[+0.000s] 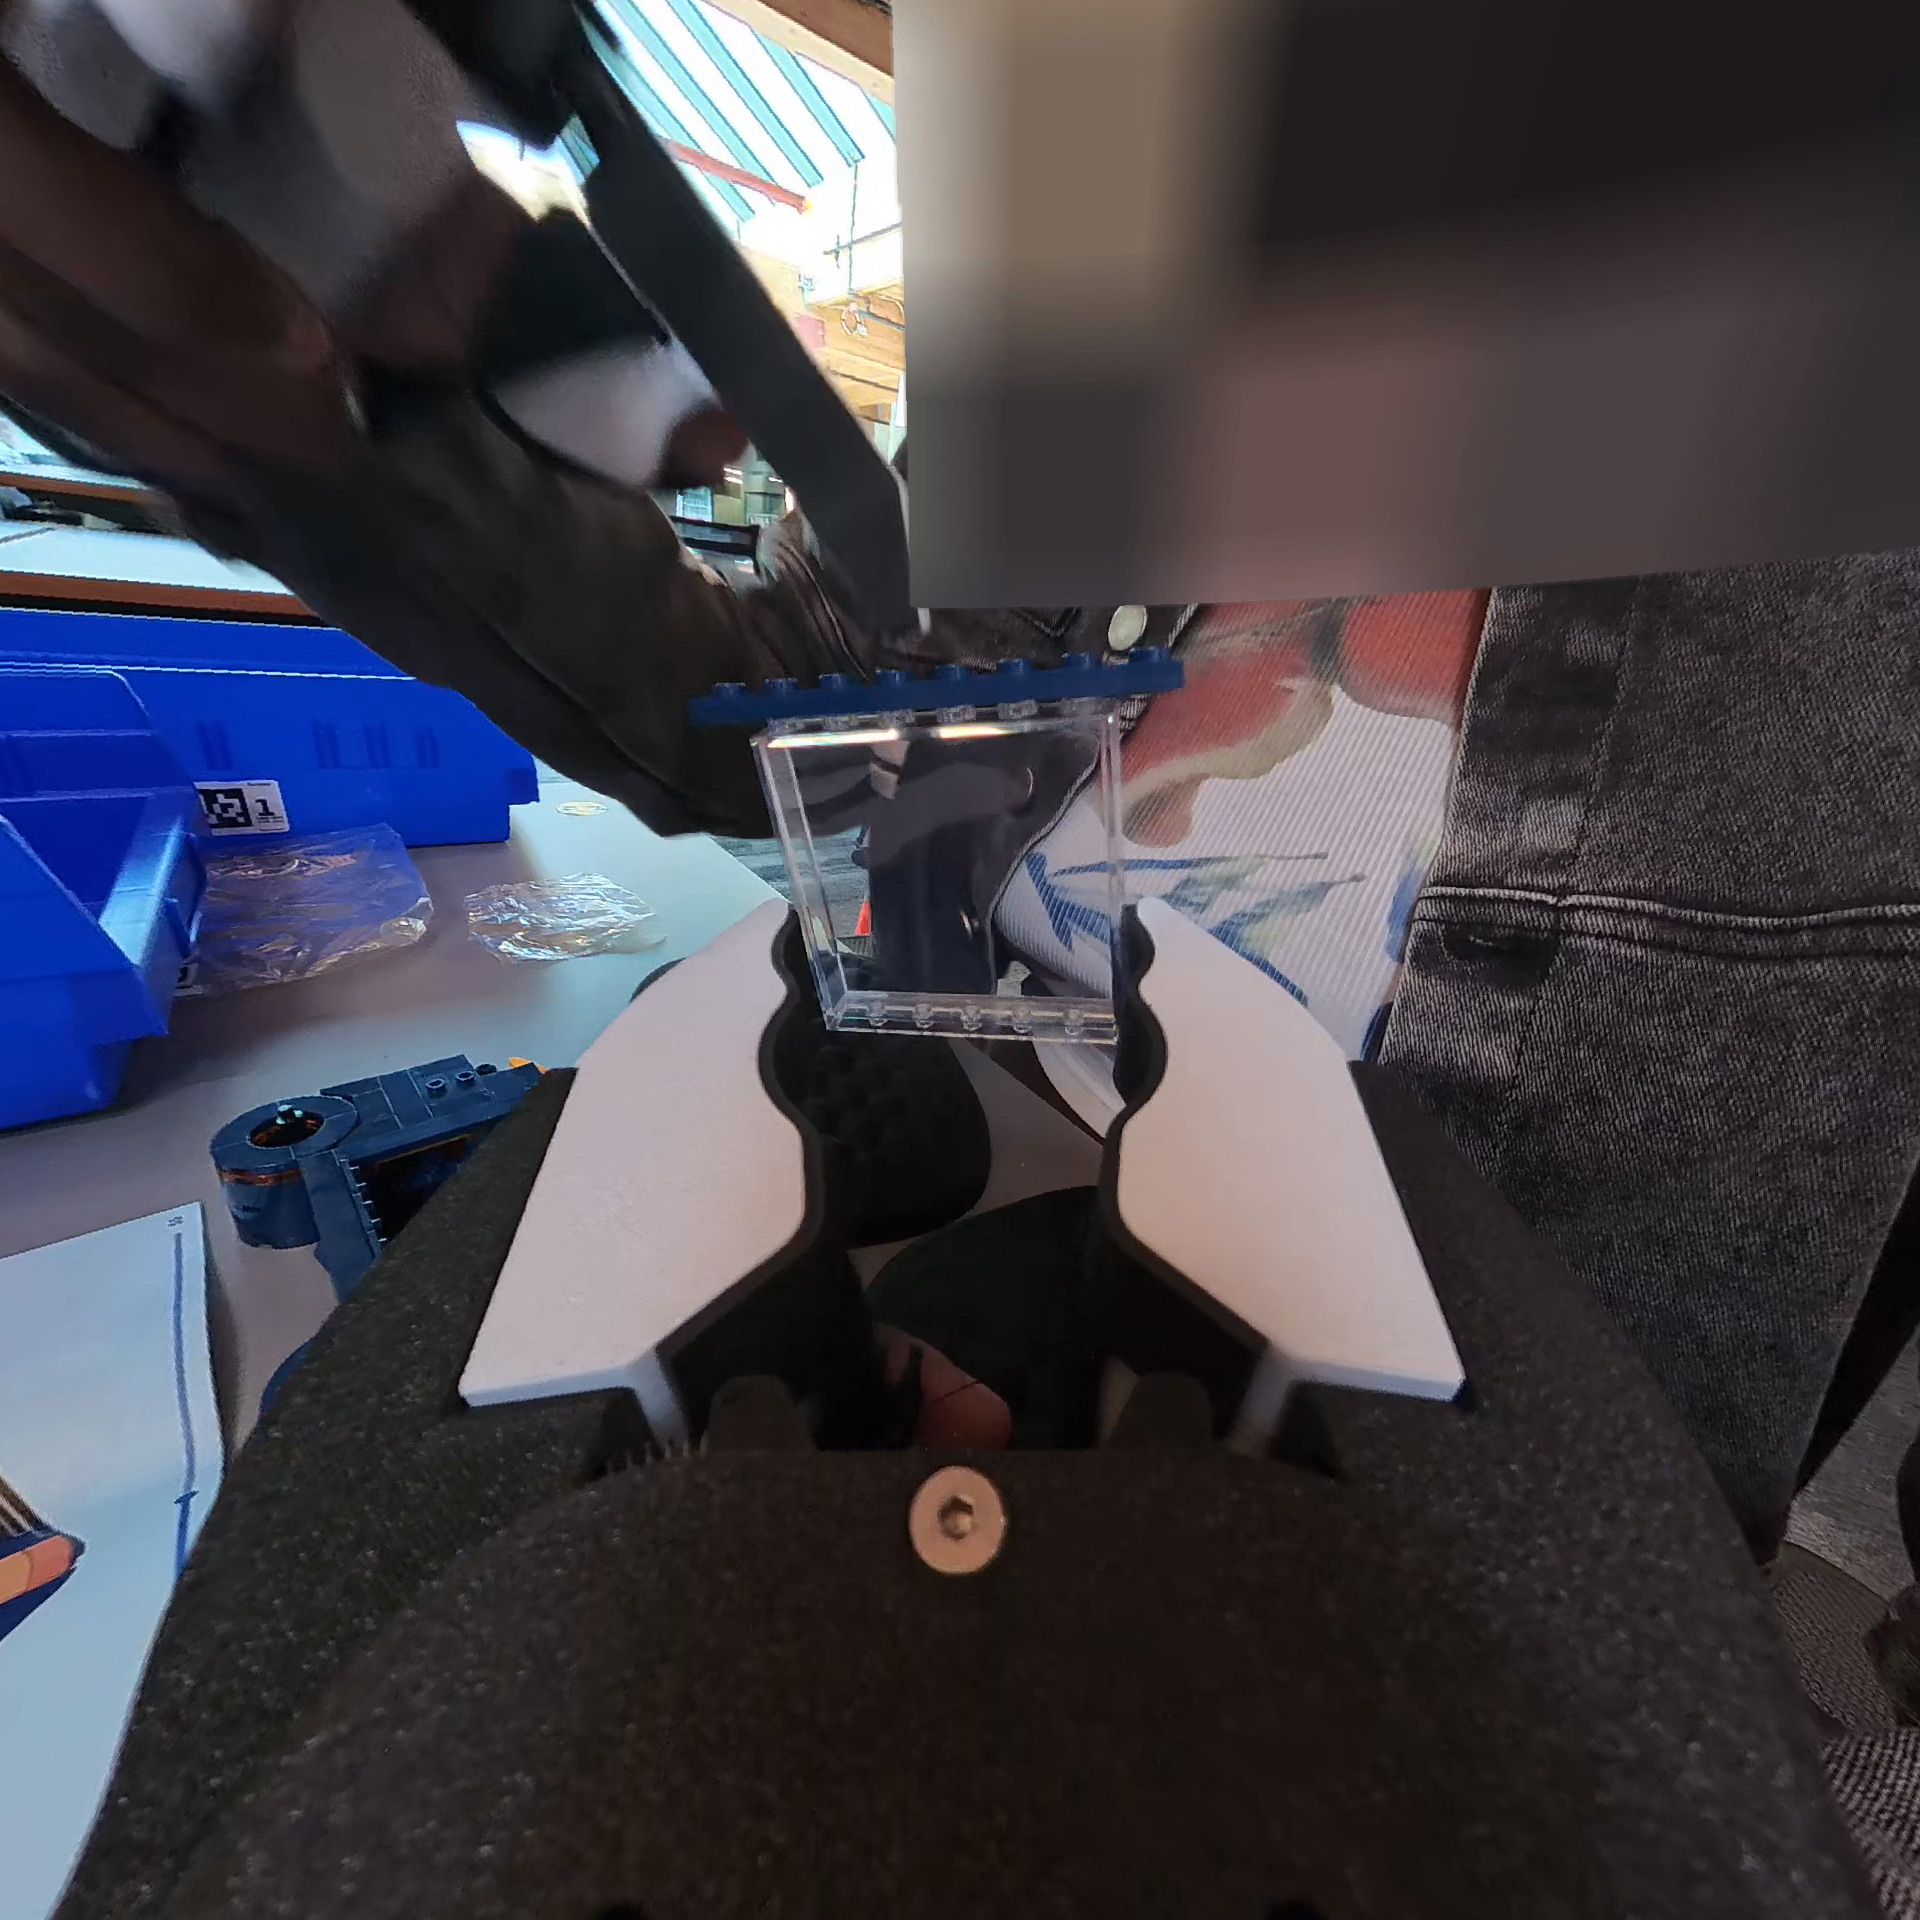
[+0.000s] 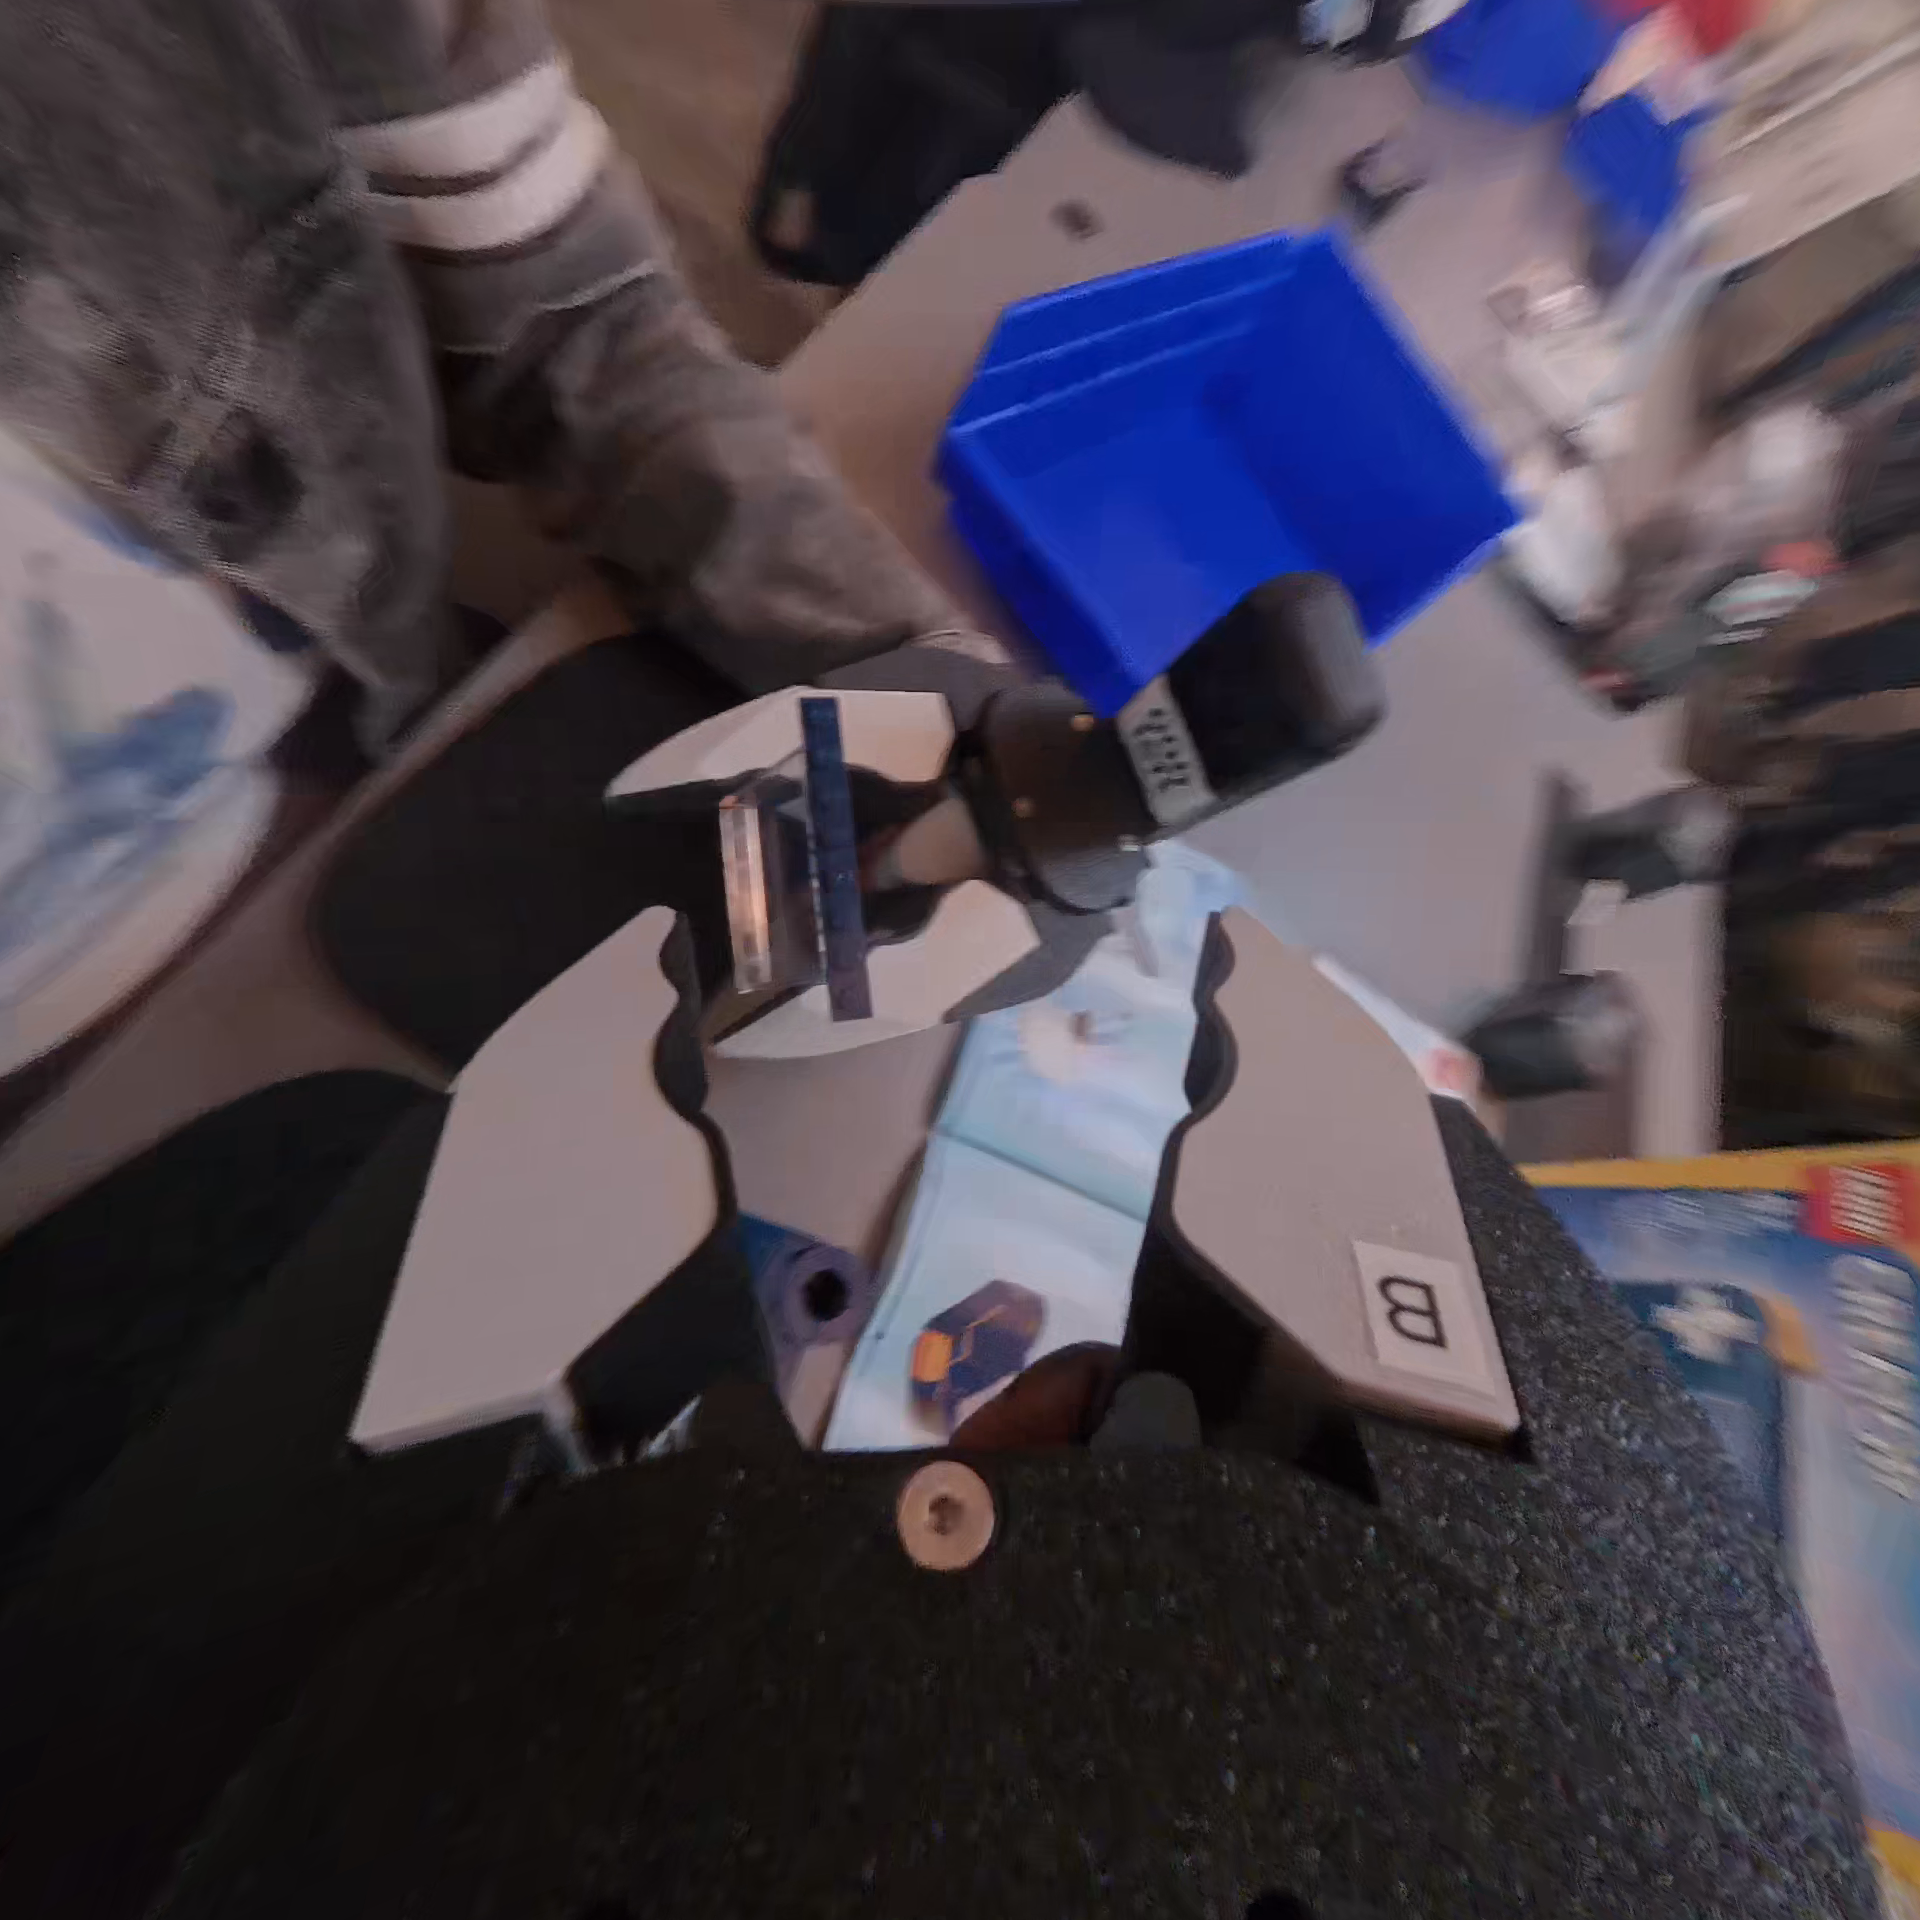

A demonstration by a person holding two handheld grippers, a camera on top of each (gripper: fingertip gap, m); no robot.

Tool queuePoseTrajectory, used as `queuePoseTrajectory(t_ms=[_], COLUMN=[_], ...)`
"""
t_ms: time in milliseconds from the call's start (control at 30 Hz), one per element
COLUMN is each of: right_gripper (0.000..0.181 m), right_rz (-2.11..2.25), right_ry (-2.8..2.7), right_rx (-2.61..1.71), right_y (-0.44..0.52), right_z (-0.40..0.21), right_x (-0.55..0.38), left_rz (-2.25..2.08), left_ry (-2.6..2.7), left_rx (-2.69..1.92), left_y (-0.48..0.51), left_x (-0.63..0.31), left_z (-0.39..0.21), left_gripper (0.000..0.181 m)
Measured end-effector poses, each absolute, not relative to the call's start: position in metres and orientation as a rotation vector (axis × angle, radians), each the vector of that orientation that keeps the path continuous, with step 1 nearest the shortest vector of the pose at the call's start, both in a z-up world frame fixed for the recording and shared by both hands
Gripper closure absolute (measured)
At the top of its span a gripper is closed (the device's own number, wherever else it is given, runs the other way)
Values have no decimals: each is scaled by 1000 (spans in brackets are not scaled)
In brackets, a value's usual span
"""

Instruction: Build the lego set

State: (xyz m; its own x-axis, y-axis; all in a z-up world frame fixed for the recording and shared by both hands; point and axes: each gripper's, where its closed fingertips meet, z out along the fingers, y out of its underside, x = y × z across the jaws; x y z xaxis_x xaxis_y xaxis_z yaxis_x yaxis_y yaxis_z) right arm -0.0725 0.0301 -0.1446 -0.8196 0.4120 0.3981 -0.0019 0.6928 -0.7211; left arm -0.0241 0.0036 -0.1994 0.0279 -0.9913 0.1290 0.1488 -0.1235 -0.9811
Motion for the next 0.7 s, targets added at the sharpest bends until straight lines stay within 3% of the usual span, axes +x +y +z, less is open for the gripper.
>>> queuePoseTrajectory(t_ms=[133, 267, 700], right_gripper=[84, 100, 106], right_rz=[862, 631, 300], right_ry=[-1963, -1662, -1614], right_rx=[-230, -77, -22], right_y=[24, 11, 10], right_z=[-148, -155, -177], right_x=[-70, -58, -76], left_rz=[-1331, -1328, -1321], left_ry=[993, 984, 975], left_rx=[-1211, -1211, -1214], left_y=[6, 8, 9], left_x=[-25, -25, -26], left_z=[-199, -198, -198], left_gripper=[125, 125, 125])
